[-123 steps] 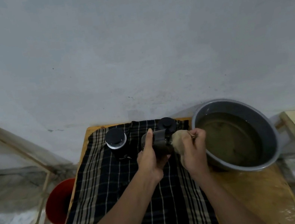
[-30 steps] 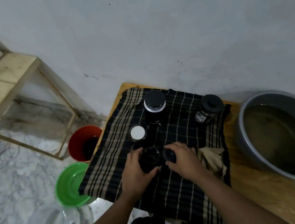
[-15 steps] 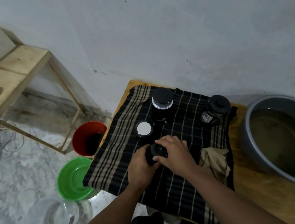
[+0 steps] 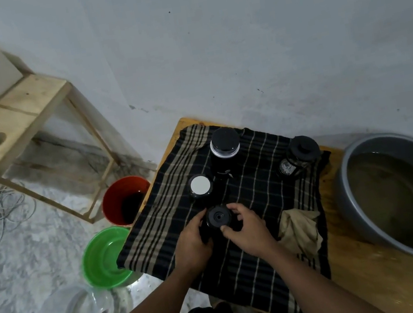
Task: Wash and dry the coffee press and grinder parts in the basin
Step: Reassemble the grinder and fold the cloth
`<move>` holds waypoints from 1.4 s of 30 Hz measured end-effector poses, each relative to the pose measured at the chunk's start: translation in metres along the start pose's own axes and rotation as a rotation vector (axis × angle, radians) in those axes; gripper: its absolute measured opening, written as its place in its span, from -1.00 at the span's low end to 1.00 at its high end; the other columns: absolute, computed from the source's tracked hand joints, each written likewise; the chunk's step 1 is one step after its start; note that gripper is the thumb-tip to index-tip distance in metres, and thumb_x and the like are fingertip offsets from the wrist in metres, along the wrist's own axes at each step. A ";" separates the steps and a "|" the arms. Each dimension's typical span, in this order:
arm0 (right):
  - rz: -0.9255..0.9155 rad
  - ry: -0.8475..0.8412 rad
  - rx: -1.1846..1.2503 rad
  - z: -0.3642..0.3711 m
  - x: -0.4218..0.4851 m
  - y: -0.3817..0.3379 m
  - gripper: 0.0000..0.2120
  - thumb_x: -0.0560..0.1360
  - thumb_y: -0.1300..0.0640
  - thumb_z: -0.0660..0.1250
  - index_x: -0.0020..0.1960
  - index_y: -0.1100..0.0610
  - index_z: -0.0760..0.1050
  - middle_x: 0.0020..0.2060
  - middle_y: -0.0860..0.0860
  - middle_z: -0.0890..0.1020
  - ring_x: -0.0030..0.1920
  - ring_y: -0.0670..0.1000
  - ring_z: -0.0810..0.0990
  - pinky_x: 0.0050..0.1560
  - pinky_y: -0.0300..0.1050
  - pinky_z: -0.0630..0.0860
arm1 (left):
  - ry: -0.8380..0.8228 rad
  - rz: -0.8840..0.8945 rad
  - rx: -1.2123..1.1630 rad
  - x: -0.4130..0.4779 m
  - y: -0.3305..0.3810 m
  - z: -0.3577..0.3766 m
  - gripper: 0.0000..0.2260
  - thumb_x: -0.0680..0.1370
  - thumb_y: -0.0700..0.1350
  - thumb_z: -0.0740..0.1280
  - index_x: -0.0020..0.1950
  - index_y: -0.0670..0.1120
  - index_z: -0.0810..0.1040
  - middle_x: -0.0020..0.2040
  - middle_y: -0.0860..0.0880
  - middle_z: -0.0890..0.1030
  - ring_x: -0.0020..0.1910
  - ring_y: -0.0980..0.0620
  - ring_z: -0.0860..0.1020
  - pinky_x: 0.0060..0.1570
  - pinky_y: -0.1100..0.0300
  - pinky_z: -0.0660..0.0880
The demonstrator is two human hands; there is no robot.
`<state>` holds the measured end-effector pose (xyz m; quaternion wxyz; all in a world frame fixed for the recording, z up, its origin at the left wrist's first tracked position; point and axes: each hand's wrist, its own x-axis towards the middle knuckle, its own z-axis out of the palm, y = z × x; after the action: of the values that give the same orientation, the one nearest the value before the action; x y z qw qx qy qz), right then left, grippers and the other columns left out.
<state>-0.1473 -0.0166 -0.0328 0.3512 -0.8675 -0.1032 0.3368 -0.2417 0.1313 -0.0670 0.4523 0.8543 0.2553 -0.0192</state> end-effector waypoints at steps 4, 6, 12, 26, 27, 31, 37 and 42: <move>-0.051 0.078 -0.025 0.011 0.003 -0.006 -0.34 0.41 -0.16 0.51 0.43 -0.10 0.35 0.35 -0.13 0.49 0.39 -0.03 0.43 0.43 0.09 0.24 | 0.029 0.017 0.143 0.000 -0.008 -0.015 -0.40 0.54 -0.28 0.32 0.54 0.08 0.33 0.24 0.03 0.60 0.16 0.11 0.55 0.15 0.11 0.55; -0.075 0.086 -0.046 0.014 0.003 -0.010 -0.33 0.41 -0.16 0.51 0.44 -0.10 0.34 0.37 -0.13 0.46 0.39 -0.03 0.42 0.41 0.11 0.22 | 0.164 0.047 0.144 0.003 0.001 -0.024 -0.52 0.51 -0.23 0.36 0.42 0.01 0.45 0.16 0.04 0.57 0.13 0.09 0.50 0.16 0.01 0.53; -0.054 0.086 -0.072 0.013 0.000 -0.015 -0.32 0.46 -0.15 0.43 0.50 -0.08 0.25 0.40 -0.05 0.41 0.38 0.08 0.42 0.43 0.08 0.24 | 0.423 0.229 0.115 0.057 0.086 -0.056 -0.50 0.46 0.12 0.36 0.34 -0.05 0.44 0.13 0.03 0.52 0.17 -0.03 0.44 0.19 -0.06 0.34; 0.042 0.297 0.037 -0.004 0.000 0.022 -0.19 0.38 -0.16 0.55 0.51 0.02 0.28 0.37 -0.02 0.43 0.32 0.04 0.48 0.31 0.09 0.48 | 0.031 -0.076 0.108 0.152 0.131 -0.030 -0.09 -0.03 0.48 0.44 0.23 0.10 0.46 0.10 0.09 0.63 0.11 -0.06 0.61 0.25 -0.24 0.47; 0.045 0.309 0.041 -0.004 0.001 0.020 -0.24 0.38 -0.14 0.56 0.46 0.02 0.33 0.32 -0.02 0.47 0.29 0.04 0.50 0.28 0.05 0.49 | 0.060 -0.076 0.088 0.148 0.135 -0.033 -0.15 0.00 0.44 0.48 0.20 0.10 0.49 0.06 0.11 0.63 0.09 -0.04 0.61 0.25 -0.22 0.48; 0.035 0.429 0.132 -0.017 0.003 0.021 -0.42 0.33 -0.02 0.62 0.26 0.05 0.48 0.08 -0.08 0.47 0.12 -0.02 0.55 0.10 -0.17 0.50 | 0.157 -0.070 -0.303 0.134 0.143 -0.040 -0.34 0.21 0.12 0.68 0.23 0.00 0.58 0.07 0.12 0.65 0.07 0.09 0.62 0.15 0.07 0.56; -0.075 0.573 0.311 -0.062 -0.003 -0.003 -0.40 0.37 0.15 0.59 0.34 0.11 0.44 0.18 -0.02 0.41 0.15 -0.09 0.47 0.22 -0.32 0.44 | 0.136 -0.324 -1.216 0.126 0.162 -0.067 -0.55 0.43 -0.05 0.58 0.27 -0.15 0.61 0.14 -0.17 0.70 0.10 -0.18 0.69 -0.05 -0.06 0.64; -0.265 0.531 0.395 -0.090 -0.019 -0.036 -0.24 0.39 0.05 0.58 0.49 -0.08 0.32 0.28 -0.26 0.44 0.27 -0.38 0.39 0.19 -0.57 0.28 | 0.038 -0.464 -1.459 0.117 0.192 -0.080 -0.50 0.47 0.24 0.41 0.17 -0.14 0.60 -0.09 -0.17 0.68 -0.12 -0.18 0.68 0.01 -0.12 0.63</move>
<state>-0.1001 -0.0470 0.0491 0.5676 -0.8191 -0.0529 0.0645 -0.0688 0.1545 0.0956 0.8817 0.2639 0.3840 0.0742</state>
